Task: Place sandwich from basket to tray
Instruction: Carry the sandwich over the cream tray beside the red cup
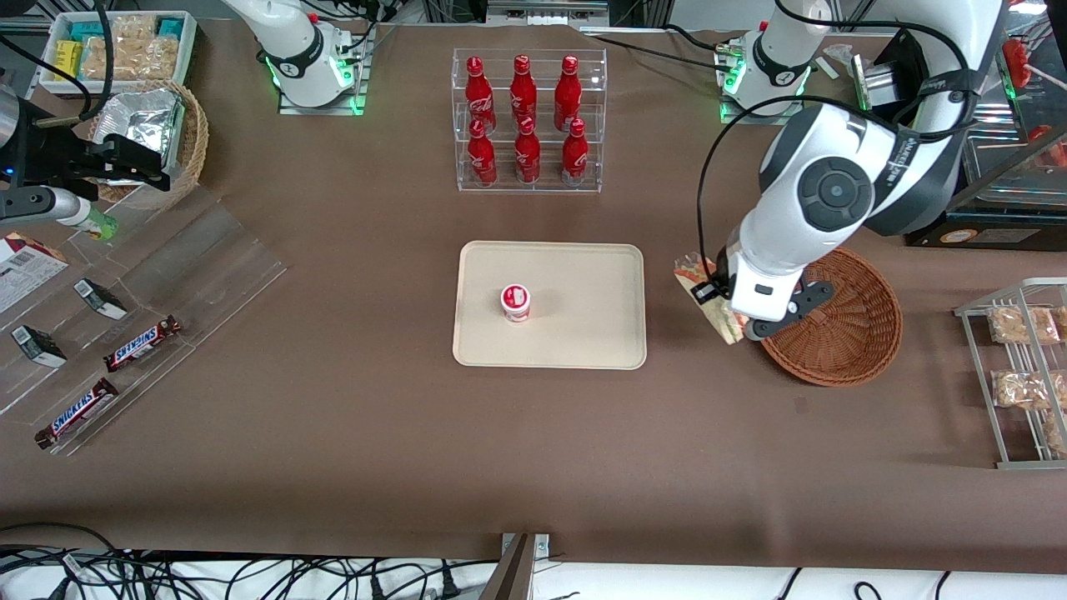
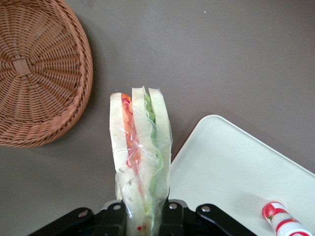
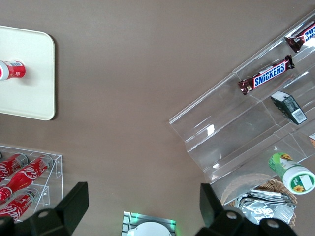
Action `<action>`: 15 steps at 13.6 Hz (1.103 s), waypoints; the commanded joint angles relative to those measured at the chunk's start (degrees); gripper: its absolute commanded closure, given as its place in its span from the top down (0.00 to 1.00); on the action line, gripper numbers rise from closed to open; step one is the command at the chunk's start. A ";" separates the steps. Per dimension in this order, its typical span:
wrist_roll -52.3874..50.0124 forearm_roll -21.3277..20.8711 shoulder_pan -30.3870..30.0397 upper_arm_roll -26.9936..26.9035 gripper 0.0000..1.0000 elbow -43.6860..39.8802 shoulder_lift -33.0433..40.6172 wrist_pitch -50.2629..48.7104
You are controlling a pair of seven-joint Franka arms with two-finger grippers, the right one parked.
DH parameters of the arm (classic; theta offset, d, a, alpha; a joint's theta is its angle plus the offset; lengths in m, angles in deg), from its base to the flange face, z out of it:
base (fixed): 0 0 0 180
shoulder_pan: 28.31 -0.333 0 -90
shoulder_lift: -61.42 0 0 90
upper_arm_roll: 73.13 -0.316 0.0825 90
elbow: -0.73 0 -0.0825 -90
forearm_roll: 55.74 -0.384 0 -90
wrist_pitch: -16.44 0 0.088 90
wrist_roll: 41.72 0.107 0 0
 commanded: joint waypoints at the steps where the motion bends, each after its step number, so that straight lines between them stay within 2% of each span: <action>1: 2.04 -0.59 1.24 0.55 0.00 -1.90 -0.98 -0.85; 5: 14.49 -0.14 3.87 1.00 0.00 -1.89 -1.76 -0.59; 8: 21.45 -0.23 7.21 1.00 0.00 -1.11 -3.25 7.73; 13: 22.27 -0.93 11.08 0.73 0.00 -0.84 -7.82 11.88; 15: 21.56 -3.21 11.62 0.82 0.00 -0.93 -10.02 12.15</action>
